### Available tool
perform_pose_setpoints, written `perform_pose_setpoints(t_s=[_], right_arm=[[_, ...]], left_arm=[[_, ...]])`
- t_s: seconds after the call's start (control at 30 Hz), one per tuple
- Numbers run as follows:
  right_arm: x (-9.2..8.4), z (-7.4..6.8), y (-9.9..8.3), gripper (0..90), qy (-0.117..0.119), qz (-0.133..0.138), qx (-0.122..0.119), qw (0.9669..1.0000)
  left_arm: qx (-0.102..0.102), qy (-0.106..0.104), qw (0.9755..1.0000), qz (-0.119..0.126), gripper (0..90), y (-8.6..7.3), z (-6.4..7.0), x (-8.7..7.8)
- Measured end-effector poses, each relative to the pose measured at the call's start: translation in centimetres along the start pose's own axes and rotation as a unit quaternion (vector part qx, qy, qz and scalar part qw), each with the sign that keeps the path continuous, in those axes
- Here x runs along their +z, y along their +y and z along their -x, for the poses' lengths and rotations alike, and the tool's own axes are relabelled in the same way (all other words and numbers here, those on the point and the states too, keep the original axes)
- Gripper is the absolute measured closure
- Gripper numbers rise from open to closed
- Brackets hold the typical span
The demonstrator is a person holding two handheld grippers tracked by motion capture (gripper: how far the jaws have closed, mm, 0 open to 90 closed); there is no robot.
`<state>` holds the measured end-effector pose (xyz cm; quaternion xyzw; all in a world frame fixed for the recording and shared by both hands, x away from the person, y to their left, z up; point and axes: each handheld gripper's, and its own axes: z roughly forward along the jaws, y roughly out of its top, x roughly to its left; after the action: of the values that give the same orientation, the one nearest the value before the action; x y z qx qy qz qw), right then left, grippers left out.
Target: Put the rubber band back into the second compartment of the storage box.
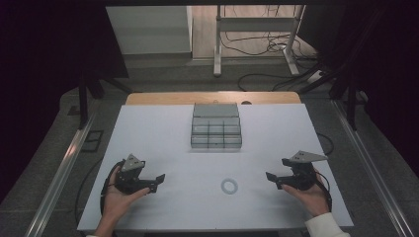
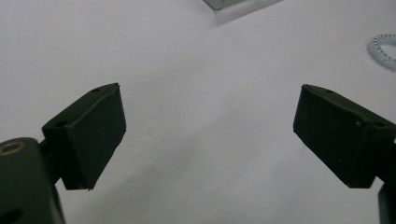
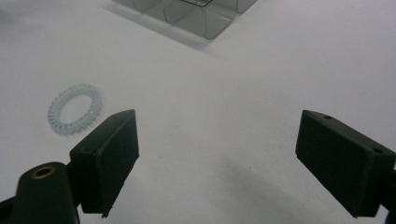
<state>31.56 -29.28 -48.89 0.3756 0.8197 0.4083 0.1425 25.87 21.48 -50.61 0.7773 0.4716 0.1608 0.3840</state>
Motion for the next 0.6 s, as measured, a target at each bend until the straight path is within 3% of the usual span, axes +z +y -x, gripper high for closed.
perform_pose_setpoints(t_s=[0.3, 0.4, 0.6], right_arm=[[-0.1, -0.1, 0.4, 13.4, 0.000, -0.005, 0.010, 0.9999], [0.0, -0.1, 0.5, 14.6, 0.000, -0.006, 0.015, 0.9999], [-0.5, -0.6, 1.0, 15.7, -0.001, -0.001, 0.006, 1.0000]], left_arm=[[0.003, 0.002, 1.0000, 0.000, 9.4, 0.1, 0.0, 0.0], [0.003, -0.007, 1.0000, 0.002, 9.3, 0.3, 0.0, 0.1], [0.004, -0.004, 1.0000, 0.001, 9.4, 0.2, -0.1, 0.1]])
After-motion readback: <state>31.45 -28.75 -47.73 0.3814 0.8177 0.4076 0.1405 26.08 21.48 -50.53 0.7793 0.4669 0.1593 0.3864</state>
